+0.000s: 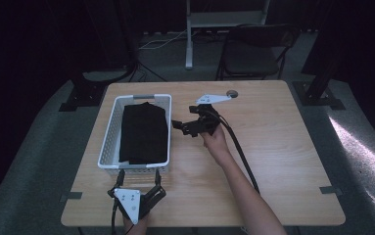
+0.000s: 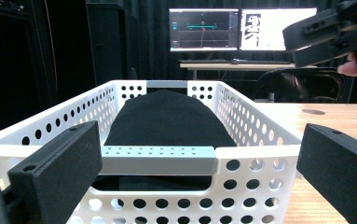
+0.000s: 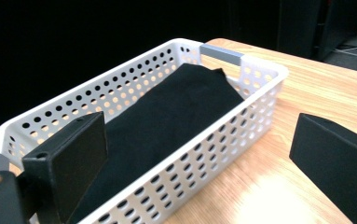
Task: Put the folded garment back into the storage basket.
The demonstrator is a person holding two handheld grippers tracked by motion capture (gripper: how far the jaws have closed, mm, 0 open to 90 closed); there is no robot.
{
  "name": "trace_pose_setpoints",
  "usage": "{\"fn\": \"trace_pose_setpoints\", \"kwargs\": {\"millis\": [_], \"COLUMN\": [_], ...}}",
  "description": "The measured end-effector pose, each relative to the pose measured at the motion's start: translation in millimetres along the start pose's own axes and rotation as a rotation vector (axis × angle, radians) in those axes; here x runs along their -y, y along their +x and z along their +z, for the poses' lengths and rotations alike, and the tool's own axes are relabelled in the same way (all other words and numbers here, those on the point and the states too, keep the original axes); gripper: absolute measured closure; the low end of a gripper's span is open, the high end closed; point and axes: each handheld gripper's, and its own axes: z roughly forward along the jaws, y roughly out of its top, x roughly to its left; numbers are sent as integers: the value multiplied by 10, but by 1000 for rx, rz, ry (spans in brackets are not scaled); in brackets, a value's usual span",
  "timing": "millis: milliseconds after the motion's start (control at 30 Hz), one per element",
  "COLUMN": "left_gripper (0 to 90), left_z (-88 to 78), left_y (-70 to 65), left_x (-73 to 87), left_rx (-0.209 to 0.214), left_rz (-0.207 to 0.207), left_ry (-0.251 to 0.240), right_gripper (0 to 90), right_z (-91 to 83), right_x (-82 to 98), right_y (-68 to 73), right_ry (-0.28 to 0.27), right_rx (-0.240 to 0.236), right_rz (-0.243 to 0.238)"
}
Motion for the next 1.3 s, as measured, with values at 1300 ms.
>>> {"fn": "trace_pose_setpoints", "kwargs": {"millis": [1300], "left_gripper": [8], "left_z": [3], "left_y": [-5], "left_x": [1], "left_rx": [-7], "left_rz": [-2], "left_ry": [-3], "right_gripper": [42], "right_z": [-1074], "right_x": [541], "right_y": [-68], "right_ry": [-21], "right_rx": [174], "right_rz": [-38]}}
